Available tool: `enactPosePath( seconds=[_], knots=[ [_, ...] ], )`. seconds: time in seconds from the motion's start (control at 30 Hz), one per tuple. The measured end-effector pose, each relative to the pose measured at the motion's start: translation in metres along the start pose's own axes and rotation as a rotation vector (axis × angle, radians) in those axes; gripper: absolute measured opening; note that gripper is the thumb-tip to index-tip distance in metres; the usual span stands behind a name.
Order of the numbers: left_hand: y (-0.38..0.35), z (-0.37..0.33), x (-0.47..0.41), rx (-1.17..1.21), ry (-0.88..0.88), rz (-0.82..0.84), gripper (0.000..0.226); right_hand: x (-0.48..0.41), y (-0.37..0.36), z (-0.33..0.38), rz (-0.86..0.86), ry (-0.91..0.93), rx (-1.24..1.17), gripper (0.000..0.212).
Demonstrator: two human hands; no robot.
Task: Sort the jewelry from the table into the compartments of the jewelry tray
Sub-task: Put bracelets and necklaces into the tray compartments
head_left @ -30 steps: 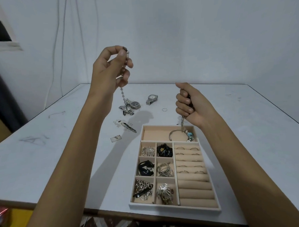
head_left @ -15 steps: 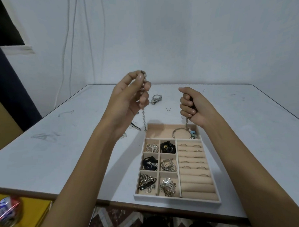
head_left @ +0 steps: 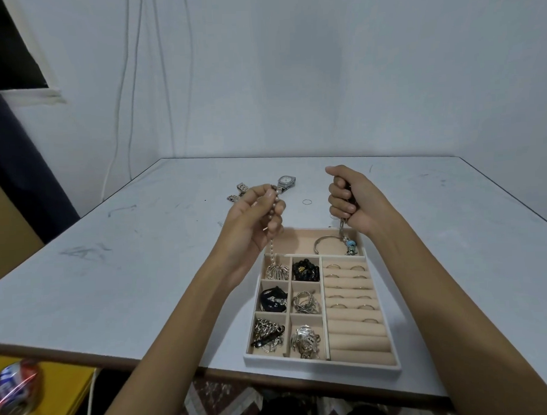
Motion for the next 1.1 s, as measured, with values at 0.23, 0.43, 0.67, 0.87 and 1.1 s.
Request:
enactPosePath(
  seconds=[0.23,0.43,0.67,0.87,1.1],
  knots=[
    [0.009,0.008,0.011,-0.344,-0.017,0.003,0.005,0.000,-0.004,0.000,0.022,-0.007,0.002,0.042],
    [0.020,0.008,0.017,-0.629,-0.104,0.024,0.005,0.001,-0.005,0.001,0.019,-0.006,-0.002,0.042],
    [0.026,0.013,0.024,-0.810,-0.168,0.050,0.004,0.002,-0.007,-0.002,0.020,-0.015,0.006,0.042],
    [0.030,0.016,0.027,-1.039,-0.230,0.087,0.015,0.002,-0.004,-0.004,0.007,-0.025,0.014,0.041],
    [0.030,0.014,0.030,-1.275,-0.363,0.072,0.011,0.002,-0.005,-0.007,-0.004,-0.046,0.019,0.041]
  ],
)
Point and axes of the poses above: each hand's wrist, its own x-axis away from the middle knuckle, its own y-axis out of the back of the hand, z = x × y, the point moved 6 cm from there along -x, towards the middle knuckle, and after that the axes turned 6 degrees about -x, right-handed, at the moved point
